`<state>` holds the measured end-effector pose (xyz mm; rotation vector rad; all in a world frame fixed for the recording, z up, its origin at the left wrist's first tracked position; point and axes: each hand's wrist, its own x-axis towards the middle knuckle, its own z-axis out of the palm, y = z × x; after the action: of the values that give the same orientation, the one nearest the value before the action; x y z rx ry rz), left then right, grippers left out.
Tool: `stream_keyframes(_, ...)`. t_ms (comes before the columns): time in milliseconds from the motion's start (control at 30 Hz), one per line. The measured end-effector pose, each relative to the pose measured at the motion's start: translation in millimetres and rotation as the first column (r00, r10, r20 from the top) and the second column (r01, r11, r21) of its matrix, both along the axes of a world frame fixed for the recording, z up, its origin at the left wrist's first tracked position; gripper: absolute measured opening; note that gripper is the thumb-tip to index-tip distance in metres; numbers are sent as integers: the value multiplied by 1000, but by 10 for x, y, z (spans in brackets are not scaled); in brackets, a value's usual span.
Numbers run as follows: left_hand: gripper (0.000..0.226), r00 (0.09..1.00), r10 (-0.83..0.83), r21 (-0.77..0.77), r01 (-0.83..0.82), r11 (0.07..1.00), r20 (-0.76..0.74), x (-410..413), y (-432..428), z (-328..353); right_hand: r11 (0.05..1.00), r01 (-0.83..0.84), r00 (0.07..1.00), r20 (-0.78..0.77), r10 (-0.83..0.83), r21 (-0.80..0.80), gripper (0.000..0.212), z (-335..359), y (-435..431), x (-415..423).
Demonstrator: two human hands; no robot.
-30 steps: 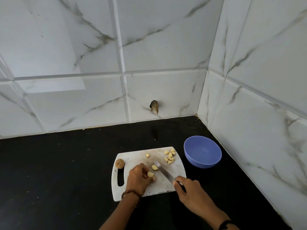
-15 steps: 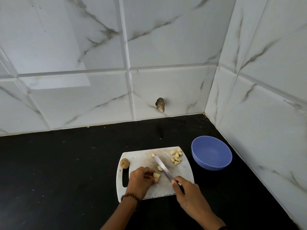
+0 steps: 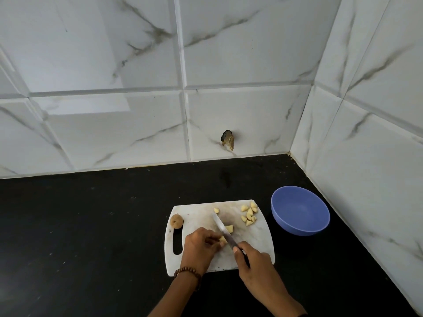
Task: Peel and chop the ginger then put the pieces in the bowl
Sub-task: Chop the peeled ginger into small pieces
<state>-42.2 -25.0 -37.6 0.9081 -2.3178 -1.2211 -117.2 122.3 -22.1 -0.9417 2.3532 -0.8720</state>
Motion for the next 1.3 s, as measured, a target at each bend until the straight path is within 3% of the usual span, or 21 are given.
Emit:
stream_keyframes(467,15,1000,9,-55,-8,998,17,-22,37,7,996,11,981,-196,7,86,32,-18,-68,113)
stream_keyframes(933,10,1000,25,-50,-25,998,5,-17,64,35,969,-6,980,-193,56,248,53,-7,-129,116)
stream_keyframes(1300,10,997,76,-30,-75,997,23,-28,132,75,971,-39,969,-227,94,238,57,-4,-73,129)
